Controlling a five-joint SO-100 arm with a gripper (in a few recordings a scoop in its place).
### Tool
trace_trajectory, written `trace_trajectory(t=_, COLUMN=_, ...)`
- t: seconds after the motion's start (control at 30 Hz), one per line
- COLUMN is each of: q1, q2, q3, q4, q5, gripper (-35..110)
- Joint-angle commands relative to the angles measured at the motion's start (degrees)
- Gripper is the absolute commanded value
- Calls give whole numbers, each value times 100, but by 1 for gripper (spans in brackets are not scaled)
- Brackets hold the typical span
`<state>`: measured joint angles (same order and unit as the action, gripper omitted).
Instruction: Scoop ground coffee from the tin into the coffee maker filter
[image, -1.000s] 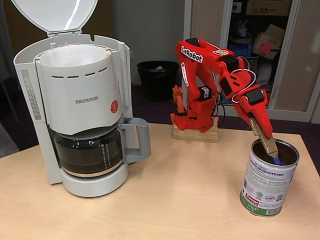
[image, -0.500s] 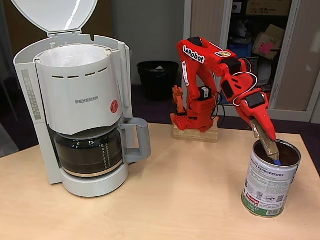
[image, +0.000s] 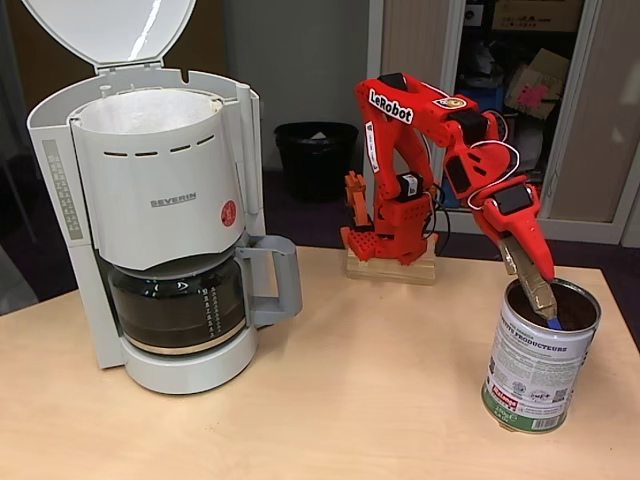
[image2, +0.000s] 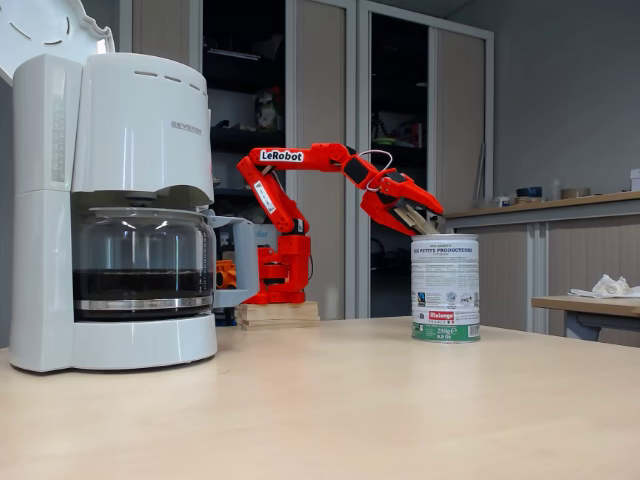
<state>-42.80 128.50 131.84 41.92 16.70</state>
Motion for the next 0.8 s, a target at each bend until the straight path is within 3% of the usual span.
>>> trace_trajectory(t=0.0, q1=-105, q2=-70, q3=-325, q4=149, q5=105, gripper=22)
trace_trajectory(t=0.53, q1=-35, q2=-791, q3=-1714, q4=958, q5=97, gripper=22)
trace_trajectory(t=0.77, q1=-185, q2=-246, q3=-1327, q4=1239, q5=281, gripper=22)
